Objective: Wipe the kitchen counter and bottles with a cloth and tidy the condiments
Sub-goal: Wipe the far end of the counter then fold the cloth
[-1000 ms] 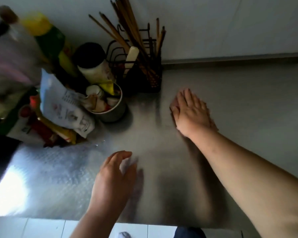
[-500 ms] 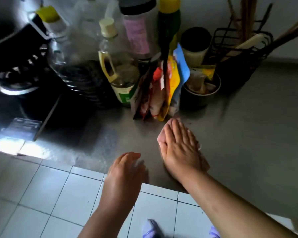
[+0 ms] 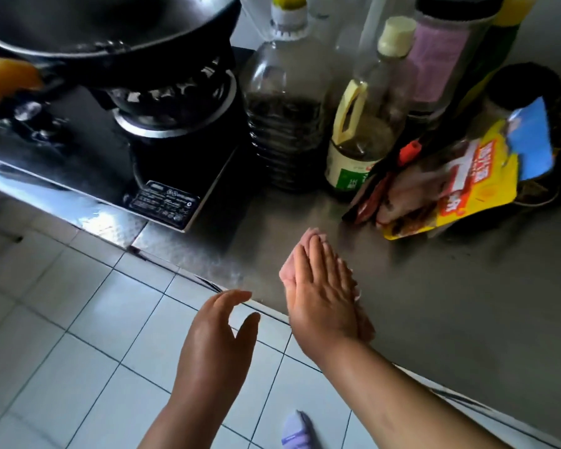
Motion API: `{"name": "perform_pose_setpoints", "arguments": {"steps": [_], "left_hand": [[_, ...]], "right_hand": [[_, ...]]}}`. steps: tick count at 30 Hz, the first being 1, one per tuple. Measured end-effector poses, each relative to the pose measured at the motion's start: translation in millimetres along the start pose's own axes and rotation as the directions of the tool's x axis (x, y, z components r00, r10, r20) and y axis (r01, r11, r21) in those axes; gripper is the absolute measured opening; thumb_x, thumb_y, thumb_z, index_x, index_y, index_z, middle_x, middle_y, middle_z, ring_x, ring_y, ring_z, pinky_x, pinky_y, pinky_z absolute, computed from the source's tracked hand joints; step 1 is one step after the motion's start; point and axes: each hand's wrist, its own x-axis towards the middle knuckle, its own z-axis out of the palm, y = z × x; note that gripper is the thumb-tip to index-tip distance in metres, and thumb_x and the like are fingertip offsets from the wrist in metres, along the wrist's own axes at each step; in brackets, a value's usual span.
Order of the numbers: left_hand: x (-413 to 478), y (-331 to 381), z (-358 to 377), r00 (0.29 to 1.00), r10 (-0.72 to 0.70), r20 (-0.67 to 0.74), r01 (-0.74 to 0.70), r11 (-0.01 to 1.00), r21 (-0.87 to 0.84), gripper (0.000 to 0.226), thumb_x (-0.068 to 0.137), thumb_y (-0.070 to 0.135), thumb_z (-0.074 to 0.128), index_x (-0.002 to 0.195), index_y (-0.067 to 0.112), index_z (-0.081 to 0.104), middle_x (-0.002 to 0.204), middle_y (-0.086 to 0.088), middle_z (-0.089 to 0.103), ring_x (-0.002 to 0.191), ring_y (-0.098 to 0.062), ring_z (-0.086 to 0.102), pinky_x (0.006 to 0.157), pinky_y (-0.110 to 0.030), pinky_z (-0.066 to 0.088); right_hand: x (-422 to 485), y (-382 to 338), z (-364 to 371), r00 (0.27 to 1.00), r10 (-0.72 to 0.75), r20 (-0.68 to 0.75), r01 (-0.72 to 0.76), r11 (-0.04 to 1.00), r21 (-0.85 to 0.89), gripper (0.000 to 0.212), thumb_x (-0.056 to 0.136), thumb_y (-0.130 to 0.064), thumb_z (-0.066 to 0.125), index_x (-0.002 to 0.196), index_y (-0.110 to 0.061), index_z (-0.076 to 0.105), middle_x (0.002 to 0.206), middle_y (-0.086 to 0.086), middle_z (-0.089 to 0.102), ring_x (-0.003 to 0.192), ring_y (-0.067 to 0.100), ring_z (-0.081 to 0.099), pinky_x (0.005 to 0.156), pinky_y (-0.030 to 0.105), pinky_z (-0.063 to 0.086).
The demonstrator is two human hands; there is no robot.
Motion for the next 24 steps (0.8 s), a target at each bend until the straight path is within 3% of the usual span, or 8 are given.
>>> {"name": "perform_pose_setpoints", "arguments": {"steps": [5,7,10,14,17,19,21,24], "left_hand": [[1.4,-2.4,-3.2,1.000,-0.019,0.009,0.019,1.000,-0.018,0.028,0.083,0.024,0.069,0.108,0.035,0.062,0.105,0.017,0.058,0.072,0.009,0.051,0.078,-0.025,0.047],[1.1,-3.6,-8.5,1.000,-0.016,0.002,0.016,1.000,-0.023,0.027,0.083,0.024,0.069,0.107,0.036,0.062,0.105,0.020,0.057,0.070,0.008,0.051,0.079,-0.026,0.047],[3.6,-10.9,-19.6,0.998,-0.031,-0.059,0.029,0.999,-0.035,0.028,0.084,0.022,0.068,0.106,0.037,0.062,0.103,0.021,0.057,0.069,0.007,0.052,0.079,-0.027,0.047],[9.5,-16.0,-27.3,0.985,-0.110,-0.134,0.104,0.993,-0.055,0.024,0.086,0.021,0.064,0.103,0.038,0.063,0.100,0.016,0.059,0.086,-0.014,0.065,0.077,-0.029,0.045],[11.9,-4.4,-21.0,0.984,-0.119,-0.132,0.114,0.993,-0.041,0.021,0.088,0.024,0.060,0.104,0.037,0.064,0.108,0.009,0.063,0.091,-0.019,0.066,0.076,-0.029,0.044],[9.6,11.3,-12.0,0.991,-0.072,-0.115,0.070,0.997,-0.019,0.019,0.089,0.024,0.058,0.103,0.036,0.064,0.105,0.012,0.064,0.089,-0.016,0.064,0.075,-0.026,0.039],[3.9,32.0,1.1,0.997,-0.021,-0.081,0.021,1.000,0.001,0.020,0.090,0.023,0.057,0.103,0.036,0.064,0.100,0.015,0.060,0.088,-0.012,0.061,0.076,-0.025,0.038],[-6.2,57.6,27.8,0.999,0.034,-0.019,-0.034,0.999,0.015,0.021,0.090,0.021,0.057,0.106,0.032,0.065,0.102,0.011,0.057,0.093,-0.018,0.063,0.079,-0.026,0.041]], "right_hand": [[45.9,-26.4,9.8,0.982,-0.180,0.058,0.176,0.982,0.061,0.060,0.095,-0.039,0.039,0.149,-0.015,0.032,0.159,0.010,0.026,0.147,0.025,0.024,0.120,0.041,0.012],[76.5,-39.1,14.2,0.993,-0.080,0.083,0.074,0.995,0.069,0.068,0.094,-0.040,0.043,0.152,-0.012,0.024,0.160,0.014,0.019,0.149,0.026,0.018,0.120,0.042,0.012],[104.0,-55.1,18.9,0.996,0.045,0.074,-0.051,0.995,0.084,0.069,0.091,-0.038,0.048,0.151,-0.009,0.028,0.158,0.018,0.024,0.147,0.031,0.020,0.120,0.046,0.014],[77.8,-77.1,15.6,0.906,-0.339,0.253,0.316,0.940,0.128,0.065,0.094,-0.030,0.026,0.154,-0.014,0.008,0.163,0.010,0.002,0.150,0.026,-0.001,0.121,0.043,0.004],[36.4,-74.0,8.6,0.842,-0.484,0.236,0.428,0.868,0.253,0.063,0.096,-0.032,0.026,0.154,-0.012,0.012,0.163,0.007,0.012,0.150,0.022,0.009,0.121,0.040,0.009],[5.2,-51.9,5.4,0.836,-0.521,0.172,0.460,0.836,0.299,0.053,0.102,-0.032,0.024,0.151,-0.013,0.027,0.160,0.007,0.023,0.148,0.023,0.020,0.120,0.043,0.015],[-20.4,-11.3,-2.2,0.845,-0.521,0.118,0.494,0.846,0.198,0.047,0.100,-0.021,0.035,0.146,-0.013,0.036,0.158,0.009,0.029,0.145,0.028,0.028,0.117,0.046,0.024],[-54.9,57.9,-27.5,0.888,-0.439,0.139,0.435,0.899,0.060,0.065,0.087,-0.015,0.037,0.151,-0.016,0.028,0.159,0.004,0.027,0.144,0.024,0.030,0.114,0.041,0.031]]}}
